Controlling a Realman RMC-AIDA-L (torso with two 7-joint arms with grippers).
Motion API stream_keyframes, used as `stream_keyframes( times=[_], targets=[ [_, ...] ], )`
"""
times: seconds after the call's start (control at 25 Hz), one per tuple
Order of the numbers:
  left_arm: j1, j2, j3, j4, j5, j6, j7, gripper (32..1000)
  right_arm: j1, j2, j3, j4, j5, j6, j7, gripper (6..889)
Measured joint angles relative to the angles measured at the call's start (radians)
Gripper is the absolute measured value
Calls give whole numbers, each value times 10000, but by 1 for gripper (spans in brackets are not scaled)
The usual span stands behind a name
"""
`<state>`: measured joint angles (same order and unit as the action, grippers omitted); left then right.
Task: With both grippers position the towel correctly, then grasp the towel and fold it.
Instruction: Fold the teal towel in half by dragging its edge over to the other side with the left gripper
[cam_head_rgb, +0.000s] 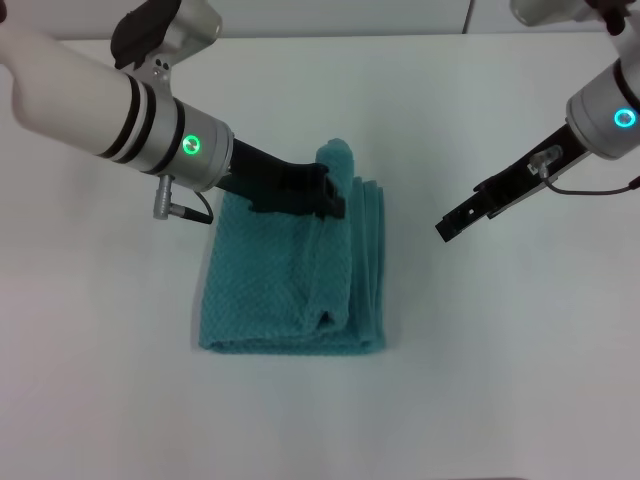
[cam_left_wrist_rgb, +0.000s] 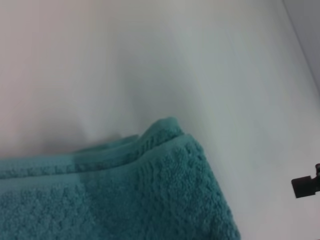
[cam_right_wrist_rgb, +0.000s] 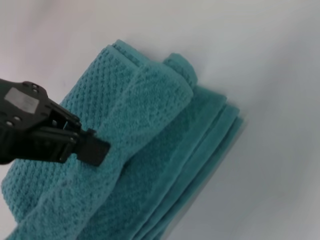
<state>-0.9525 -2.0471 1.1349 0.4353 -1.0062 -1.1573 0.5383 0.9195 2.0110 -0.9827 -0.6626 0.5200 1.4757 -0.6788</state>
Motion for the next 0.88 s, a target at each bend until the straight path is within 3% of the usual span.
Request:
stream_keyframes(
  times=[0.2, 0.64, 0.76, 0.88],
  targets=[
    [202, 28, 0, 10, -593, -58, 391, 73, -19, -1, 10, 1, 0, -1, -9, 861],
    [247, 53, -13, 160, -667, -292, 369, 520, -27, -1, -41, 0, 0, -1, -9, 862],
    [252, 54, -14, 212, -670, -333, 353, 752, -27, -1, -50, 1, 0, -1, -9, 862],
    [269, 54, -13, 246, -682, -333, 339, 799, -29, -1, -51, 1, 0, -1, -8, 862]
  ],
)
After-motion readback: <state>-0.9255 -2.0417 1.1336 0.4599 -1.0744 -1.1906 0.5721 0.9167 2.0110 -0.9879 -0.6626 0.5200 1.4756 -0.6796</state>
